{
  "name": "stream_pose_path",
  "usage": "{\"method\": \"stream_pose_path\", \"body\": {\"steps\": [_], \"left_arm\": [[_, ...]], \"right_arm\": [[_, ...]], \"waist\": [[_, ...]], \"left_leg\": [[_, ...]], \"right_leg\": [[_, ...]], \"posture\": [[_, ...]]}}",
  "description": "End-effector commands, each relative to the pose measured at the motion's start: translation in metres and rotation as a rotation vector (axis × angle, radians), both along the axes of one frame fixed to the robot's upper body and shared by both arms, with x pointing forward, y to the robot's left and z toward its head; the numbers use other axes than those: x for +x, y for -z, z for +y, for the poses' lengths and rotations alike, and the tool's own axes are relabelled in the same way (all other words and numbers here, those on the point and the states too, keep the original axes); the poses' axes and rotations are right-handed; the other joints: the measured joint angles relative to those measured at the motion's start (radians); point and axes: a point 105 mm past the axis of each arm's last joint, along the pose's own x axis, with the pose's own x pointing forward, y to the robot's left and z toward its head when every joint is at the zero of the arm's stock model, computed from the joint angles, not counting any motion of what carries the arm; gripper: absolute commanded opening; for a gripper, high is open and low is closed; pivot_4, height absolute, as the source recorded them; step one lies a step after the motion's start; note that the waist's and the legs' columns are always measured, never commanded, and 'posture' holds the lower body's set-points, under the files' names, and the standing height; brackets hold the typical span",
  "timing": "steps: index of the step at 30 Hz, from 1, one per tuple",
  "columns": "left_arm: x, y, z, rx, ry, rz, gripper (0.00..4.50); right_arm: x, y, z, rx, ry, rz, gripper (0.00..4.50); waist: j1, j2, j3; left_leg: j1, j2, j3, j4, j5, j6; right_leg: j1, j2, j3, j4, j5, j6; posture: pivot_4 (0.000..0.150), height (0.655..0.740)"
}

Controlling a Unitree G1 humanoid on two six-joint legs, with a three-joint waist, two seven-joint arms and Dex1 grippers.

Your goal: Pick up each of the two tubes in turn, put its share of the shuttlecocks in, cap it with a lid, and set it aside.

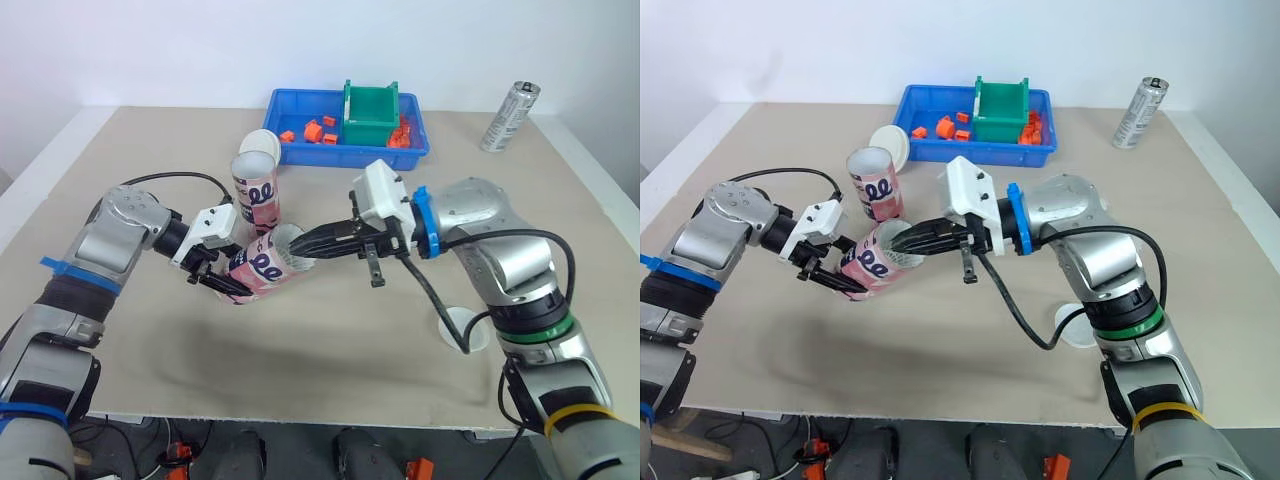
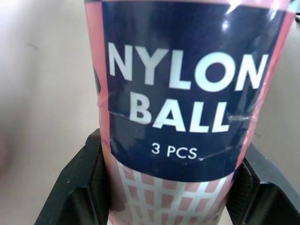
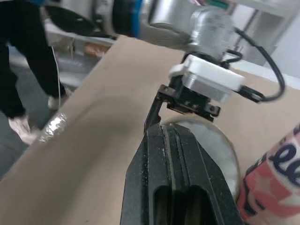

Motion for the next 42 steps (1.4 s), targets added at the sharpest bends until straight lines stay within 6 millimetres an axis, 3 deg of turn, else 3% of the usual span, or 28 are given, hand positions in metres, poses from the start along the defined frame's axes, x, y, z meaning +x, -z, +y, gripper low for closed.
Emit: {"method": "stream_pose_path", "body": {"steps": [1, 5, 10, 17, 23, 28, 36, 42], "left_arm": [[0.001, -0.019, -0.008, -0.039, 0.020, -0.023, 2.78], [0.001, -0.023, -0.017, -0.066, 0.040, -0.009, 2.78], [0.001, -0.021, -0.018, -0.079, 0.043, 0.004, 2.78], [0.000, -0.013, -0.023, -0.108, 0.050, 0.027, 2.78], [-0.003, -0.006, -0.023, -0.110, 0.050, 0.041, 2.78], [-0.004, -0.005, -0.023, -0.111, 0.048, 0.045, 2.78], [-0.007, -0.004, -0.025, -0.118, 0.046, 0.051, 2.78], [-0.009, -0.003, -0.024, -0.124, 0.036, 0.057, 2.78]], "right_arm": [[0.012, 0.006, 0.008, -0.124, 0.005, -0.140, 0.05], [0.023, 0.009, 0.015, -0.200, 0.002, -0.194, 0.05], [0.013, 0.017, 0.019, -0.355, -0.125, -0.233, 0.05], [0.002, 0.017, 0.057, -0.336, -0.240, -0.201, 0.05], [0.006, 0.036, 0.059, -0.368, -0.223, -0.158, 0.05], [0.011, 0.028, 0.049, -0.361, -0.198, -0.136, 0.05], [0.015, -0.015, -0.001, -0.319, -0.148, -0.055, 0.05], [0.016, -0.029, -0.028, -0.286, -0.083, -0.031, 0.05]], "waist": [[0.000, 0.000, 0.000], [0.000, 0.000, 0.003], [-0.001, 0.001, 0.005], [-0.007, 0.001, 0.005], [-0.007, 0.001, 0.005], [-0.007, 0.001, 0.005], [-0.005, 0.001, 0.005], [-0.010, 0.002, 0.006]], "left_leg": [[0.000, 0.000, 0.000, 0.000, 0.000, 0.000], [-0.001, 0.000, 0.000, 0.000, 0.001, -0.001], [-0.003, 0.000, -0.001, 0.000, 0.002, -0.004], [-0.003, 0.000, -0.002, -0.002, 0.006, -0.010], [-0.004, 0.000, -0.004, -0.002, 0.007, -0.013], [-0.003, 0.000, -0.005, -0.002, 0.009, -0.015], [-0.005, 0.000, -0.007, -0.002, 0.010, -0.017], [-0.006, 0.000, -0.009, -0.002, 0.010, -0.017]], "right_leg": [[0.000, 0.000, 0.000, 0.000, 0.000, 0.000], [-0.001, 0.000, -0.001, 0.000, 0.000, 0.000], [-0.003, -0.001, -0.002, 0.000, 0.000, 0.000], [-0.005, -0.001, -0.003, 0.002, 0.001, -0.002], [-0.005, -0.001, -0.004, 0.003, 0.001, -0.002], [-0.005, -0.001, -0.005, 0.004, 0.001, -0.003], [-0.005, -0.001, -0.007, 0.004, 0.002, -0.003], [-0.005, -0.001, -0.008, 0.004, 0.002, -0.003]], "posture": [[0.150, 0.7384], [0.150, 0.7384], [0.150, 0.7384], [0.150, 0.7384], [0.150, 0.7384], [0.150, 0.7384], [0.150, 0.7384], [0.150, 0.7384]]}}
